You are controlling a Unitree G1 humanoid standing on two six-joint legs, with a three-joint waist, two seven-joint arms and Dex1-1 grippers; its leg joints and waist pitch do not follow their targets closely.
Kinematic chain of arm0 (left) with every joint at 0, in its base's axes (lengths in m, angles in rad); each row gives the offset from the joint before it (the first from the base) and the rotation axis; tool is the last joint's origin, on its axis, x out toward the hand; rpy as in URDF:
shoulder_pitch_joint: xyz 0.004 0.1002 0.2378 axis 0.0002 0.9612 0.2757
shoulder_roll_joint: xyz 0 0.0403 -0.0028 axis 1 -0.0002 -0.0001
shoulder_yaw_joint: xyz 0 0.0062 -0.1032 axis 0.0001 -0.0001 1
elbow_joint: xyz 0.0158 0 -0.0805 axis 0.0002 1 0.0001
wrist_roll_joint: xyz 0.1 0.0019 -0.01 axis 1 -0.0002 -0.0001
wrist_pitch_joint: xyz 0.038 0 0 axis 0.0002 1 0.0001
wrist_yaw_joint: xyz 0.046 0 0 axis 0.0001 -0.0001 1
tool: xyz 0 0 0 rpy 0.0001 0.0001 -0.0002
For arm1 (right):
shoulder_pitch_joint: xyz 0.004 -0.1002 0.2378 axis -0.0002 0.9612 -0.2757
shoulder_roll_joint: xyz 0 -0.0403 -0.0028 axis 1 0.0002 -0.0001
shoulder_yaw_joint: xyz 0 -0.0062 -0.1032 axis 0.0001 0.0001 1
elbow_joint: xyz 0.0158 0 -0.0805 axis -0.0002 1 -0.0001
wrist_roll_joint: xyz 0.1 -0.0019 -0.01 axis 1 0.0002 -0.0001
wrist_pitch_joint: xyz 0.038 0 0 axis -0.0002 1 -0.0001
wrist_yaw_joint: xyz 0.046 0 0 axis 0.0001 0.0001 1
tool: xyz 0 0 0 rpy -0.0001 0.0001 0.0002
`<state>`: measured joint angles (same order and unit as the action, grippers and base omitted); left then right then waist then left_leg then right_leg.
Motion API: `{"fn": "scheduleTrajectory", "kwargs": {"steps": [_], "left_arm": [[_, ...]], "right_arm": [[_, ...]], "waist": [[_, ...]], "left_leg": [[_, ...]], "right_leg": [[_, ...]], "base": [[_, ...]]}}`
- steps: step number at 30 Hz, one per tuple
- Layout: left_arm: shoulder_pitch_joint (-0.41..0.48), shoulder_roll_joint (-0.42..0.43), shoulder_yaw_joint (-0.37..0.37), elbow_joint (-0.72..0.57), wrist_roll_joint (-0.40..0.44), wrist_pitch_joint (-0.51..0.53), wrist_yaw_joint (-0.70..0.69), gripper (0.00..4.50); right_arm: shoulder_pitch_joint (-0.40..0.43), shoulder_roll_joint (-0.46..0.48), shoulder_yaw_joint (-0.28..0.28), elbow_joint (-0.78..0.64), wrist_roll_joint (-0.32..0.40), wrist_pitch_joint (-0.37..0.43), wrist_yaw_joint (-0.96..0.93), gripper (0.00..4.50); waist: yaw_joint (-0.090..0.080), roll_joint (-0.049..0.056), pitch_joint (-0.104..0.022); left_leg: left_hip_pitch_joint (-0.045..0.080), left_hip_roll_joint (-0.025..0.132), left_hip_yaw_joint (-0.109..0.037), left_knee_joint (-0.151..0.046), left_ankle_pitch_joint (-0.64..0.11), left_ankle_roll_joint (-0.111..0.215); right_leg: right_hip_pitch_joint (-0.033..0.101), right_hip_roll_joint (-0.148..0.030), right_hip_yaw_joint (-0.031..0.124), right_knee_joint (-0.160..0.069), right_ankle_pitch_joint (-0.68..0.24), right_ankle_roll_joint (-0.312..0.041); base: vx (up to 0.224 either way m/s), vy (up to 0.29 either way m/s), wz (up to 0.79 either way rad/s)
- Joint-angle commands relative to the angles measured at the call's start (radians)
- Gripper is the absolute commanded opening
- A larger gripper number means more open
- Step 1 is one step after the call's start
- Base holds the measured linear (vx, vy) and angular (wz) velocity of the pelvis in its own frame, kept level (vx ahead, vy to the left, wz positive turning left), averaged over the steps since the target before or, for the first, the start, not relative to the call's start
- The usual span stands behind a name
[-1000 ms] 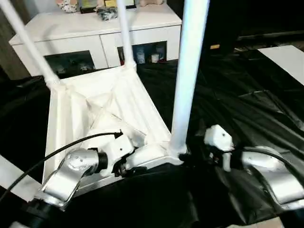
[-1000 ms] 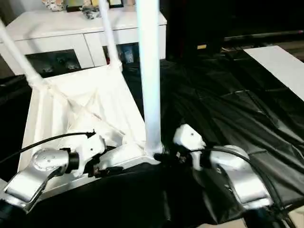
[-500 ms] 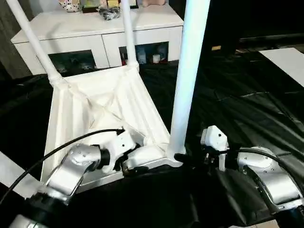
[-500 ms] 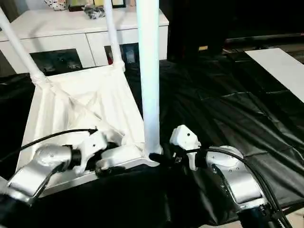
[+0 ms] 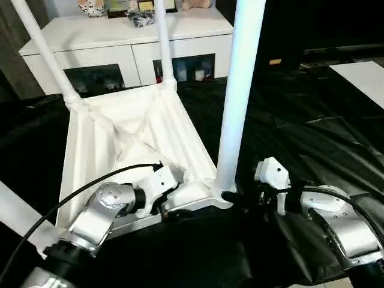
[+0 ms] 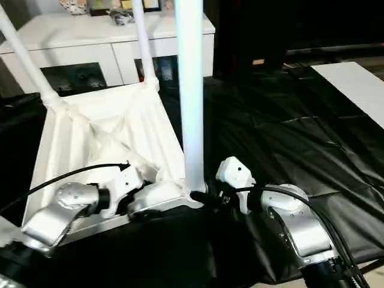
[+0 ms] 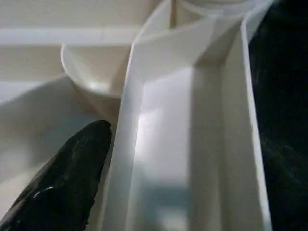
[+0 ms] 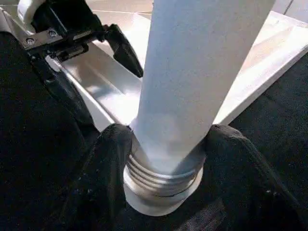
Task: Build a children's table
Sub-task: Rotate leg to tighten
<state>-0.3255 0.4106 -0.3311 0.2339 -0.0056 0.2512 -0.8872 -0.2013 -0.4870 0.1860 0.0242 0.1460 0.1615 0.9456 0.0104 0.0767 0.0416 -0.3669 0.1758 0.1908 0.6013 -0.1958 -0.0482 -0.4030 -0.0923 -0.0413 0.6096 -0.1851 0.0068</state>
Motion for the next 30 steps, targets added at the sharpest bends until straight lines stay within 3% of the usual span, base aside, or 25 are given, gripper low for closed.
{"fn": "scheduleTrajectory", "kwargs": {"steps": [1, 7, 11, 14, 16, 30], "left_arm": [[-0.016, 0.005, 0.035, 0.037, 0.002, -0.016, 0.049, 4.16], [0.001, 0.02, 0.023, 0.085, 0.019, -0.053, 0.024, 3.7], [0.024, 0.034, 0.01, 0.089, 0.017, -0.061, -0.002, 3.46], [0.027, 0.022, 0.028, 0.097, 0.004, -0.075, 0.018, 3.36], [0.027, 0.017, 0.035, 0.1, -0.001, -0.081, 0.025, 3.32], [0.065, -0.052, 0.111, 0.126, -0.074, -0.21, 0.054, 3.27]], "right_arm": [[-0.009, 0.009, 0.023, 0.001, -0.001, -0.016, 0.014, 2.68], [-0.013, 0.01, 0.022, 0.007, 0.0, -0.018, 0.009, 2.68], [-0.015, 0.011, 0.02, 0.01, 0.0, -0.019, 0.009, 2.68], [-0.018, 0.014, 0.017, 0.015, 0.002, -0.021, 0.007, 2.68], [-0.019, 0.015, 0.016, 0.017, 0.003, -0.022, 0.006, 2.68], [-0.022, 0.038, 0.015, 0.054, 0.001, -0.045, -0.02, 2.68]], "waist": [[0.005, -0.012, -0.05], [0.0, -0.012, -0.045], [-0.006, -0.015, -0.042], [-0.012, -0.014, -0.042], [-0.012, -0.013, -0.044], [-0.009, -0.01, -0.054]], "left_leg": [[0.004, 0.04, -0.027, -0.08, -0.342, 0.04], [0.007, 0.038, -0.029, -0.083, -0.384, 0.032], [0.002, 0.036, -0.035, -0.085, -0.402, 0.028], [-0.002, 0.036, -0.042, -0.087, -0.413, 0.022], [0.004, 0.037, -0.041, -0.087, -0.413, 0.027], [-0.003, 0.039, -0.032, -0.085, -0.317, 0.074]], "right_leg": [[0.037, -0.041, 0.028, -0.096, -0.367, -0.183], [0.031, -0.043, 0.027, -0.105, -0.46, -0.151], [0.029, -0.046, 0.024, -0.113, -0.568, -0.106], [0.028, -0.045, 0.021, -0.114, -0.587, -0.088], [0.024, -0.044, 0.024, -0.115, -0.55, -0.105], [0.037, -0.046, 0.027, -0.101, -0.357, -0.176]], "base": [[0.0, 0.0, 0.0], [0.0, 0.0, 0.0], [0.0, 0.0, 0.0], [0.0, 0.0, 0.0], [0.0, 0.0, 0.0], [0.0, 0.0, 0.0]]}}
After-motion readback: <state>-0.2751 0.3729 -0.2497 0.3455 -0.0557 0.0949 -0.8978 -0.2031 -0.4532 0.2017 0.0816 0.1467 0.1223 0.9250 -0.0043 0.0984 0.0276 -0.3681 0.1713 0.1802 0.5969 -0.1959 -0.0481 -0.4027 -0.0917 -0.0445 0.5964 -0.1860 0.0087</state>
